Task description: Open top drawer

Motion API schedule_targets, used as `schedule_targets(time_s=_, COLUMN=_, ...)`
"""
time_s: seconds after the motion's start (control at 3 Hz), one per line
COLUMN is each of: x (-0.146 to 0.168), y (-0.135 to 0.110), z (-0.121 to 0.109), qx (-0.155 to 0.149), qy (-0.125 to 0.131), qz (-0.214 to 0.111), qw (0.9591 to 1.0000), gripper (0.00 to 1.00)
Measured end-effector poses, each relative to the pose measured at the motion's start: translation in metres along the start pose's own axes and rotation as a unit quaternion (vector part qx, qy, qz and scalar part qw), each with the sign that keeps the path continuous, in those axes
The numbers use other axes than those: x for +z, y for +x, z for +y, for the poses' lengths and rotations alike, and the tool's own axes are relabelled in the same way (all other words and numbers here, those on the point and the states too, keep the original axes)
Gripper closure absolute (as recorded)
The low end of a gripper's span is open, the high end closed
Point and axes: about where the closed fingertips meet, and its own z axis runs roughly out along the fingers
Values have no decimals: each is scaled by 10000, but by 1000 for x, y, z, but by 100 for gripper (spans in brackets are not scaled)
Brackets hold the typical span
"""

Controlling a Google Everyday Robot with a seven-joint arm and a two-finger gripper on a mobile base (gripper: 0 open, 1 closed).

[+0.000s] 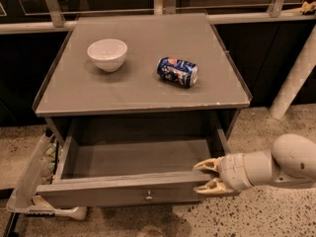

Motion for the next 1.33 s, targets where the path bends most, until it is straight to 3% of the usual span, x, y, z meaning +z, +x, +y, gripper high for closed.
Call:
schedule_targets(time_s=0.33, x=-4, y=-1, z=15, qx=-38, qy=-88, qz=-165, qw=9998, gripper=12)
schedule_targets(time_s=0.67, x=-5, y=-2, z=18, qx=-44, qy=-100, qz=-177, qw=9998, gripper=14)
schedule_targets(time_s=1.0, x=-16, y=-1, z=53, qx=-81, qy=-206, qz=-279, qw=9994, gripper=37)
schedule_targets(time_s=1.33, x=-19, y=-5, z=51, qx=-81, qy=-206, qz=-279, qw=9994, gripper=61)
